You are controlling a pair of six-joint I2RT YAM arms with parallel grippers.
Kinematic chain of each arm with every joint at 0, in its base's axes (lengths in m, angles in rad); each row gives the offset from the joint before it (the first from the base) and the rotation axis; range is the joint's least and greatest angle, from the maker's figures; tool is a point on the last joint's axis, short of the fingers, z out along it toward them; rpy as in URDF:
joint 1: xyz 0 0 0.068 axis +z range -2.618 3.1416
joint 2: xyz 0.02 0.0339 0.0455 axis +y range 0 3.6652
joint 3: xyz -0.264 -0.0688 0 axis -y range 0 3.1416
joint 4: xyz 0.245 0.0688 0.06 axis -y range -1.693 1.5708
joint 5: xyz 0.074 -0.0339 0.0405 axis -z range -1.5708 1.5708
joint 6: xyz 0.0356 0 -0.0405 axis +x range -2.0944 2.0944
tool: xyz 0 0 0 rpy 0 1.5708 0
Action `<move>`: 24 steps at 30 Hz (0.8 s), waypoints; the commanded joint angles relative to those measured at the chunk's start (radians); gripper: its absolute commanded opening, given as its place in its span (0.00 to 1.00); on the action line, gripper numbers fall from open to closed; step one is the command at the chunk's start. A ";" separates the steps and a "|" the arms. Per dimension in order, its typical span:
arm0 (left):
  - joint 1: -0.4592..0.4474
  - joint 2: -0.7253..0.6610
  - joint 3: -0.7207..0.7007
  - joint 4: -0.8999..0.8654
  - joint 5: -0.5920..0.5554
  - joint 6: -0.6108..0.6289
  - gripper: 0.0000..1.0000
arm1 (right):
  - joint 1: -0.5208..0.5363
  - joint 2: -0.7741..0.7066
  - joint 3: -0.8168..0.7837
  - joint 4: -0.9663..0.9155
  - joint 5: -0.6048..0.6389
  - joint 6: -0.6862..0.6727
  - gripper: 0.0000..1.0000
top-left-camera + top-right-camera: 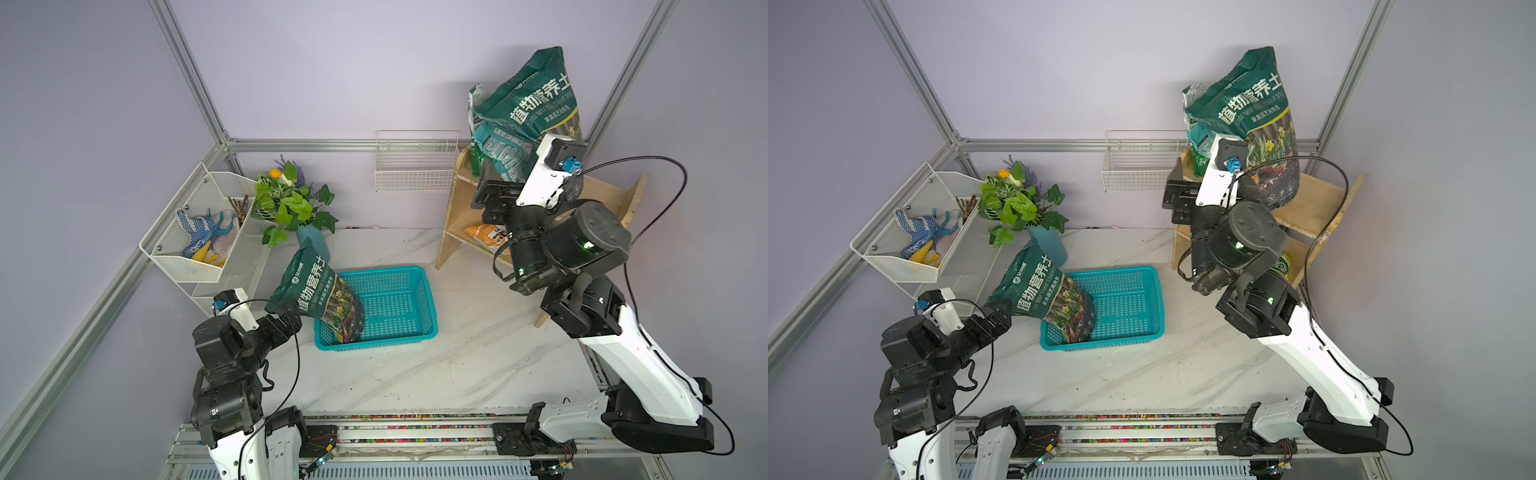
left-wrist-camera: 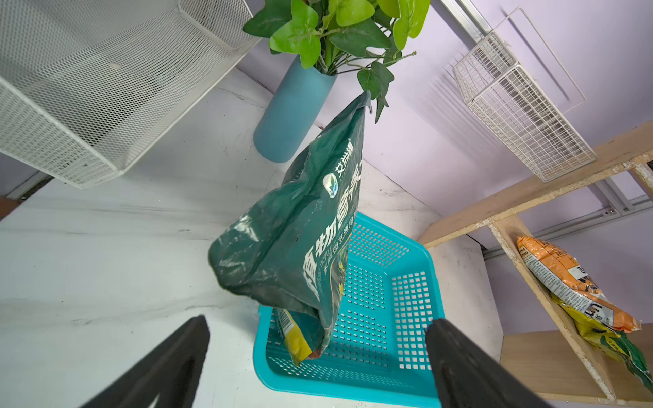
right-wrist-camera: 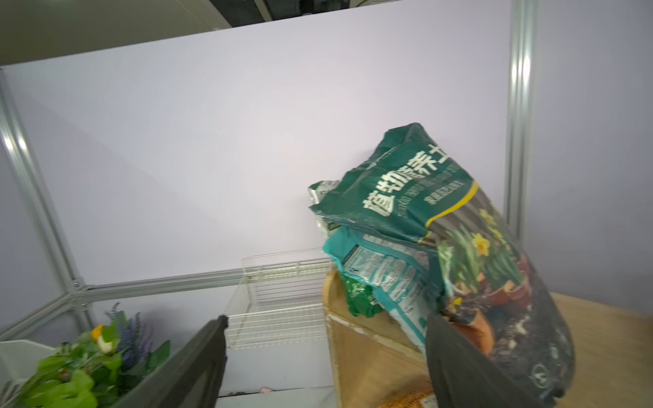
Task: Take down the fertilizer bag from the shelf
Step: Pick up the fertilizer bag from the shelf.
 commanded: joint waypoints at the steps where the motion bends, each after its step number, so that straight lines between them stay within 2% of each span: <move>1: -0.004 -0.004 0.005 -0.041 -0.062 0.013 1.00 | -0.081 0.011 0.025 -0.190 -0.033 0.062 0.93; 8: -0.018 0.000 0.004 -0.042 -0.063 0.014 1.00 | -0.219 0.134 0.158 -0.360 -0.109 0.113 0.94; 13: -0.018 0.001 0.004 -0.041 -0.057 0.014 1.00 | -0.291 0.164 0.178 -0.369 -0.143 0.141 0.95; 19: -0.020 0.005 0.002 -0.038 -0.046 0.014 1.00 | -0.354 0.206 0.215 -0.368 -0.114 0.100 0.95; 24: -0.021 0.007 0.000 -0.038 -0.042 0.015 1.00 | -0.426 0.228 0.222 -0.369 -0.146 0.104 0.97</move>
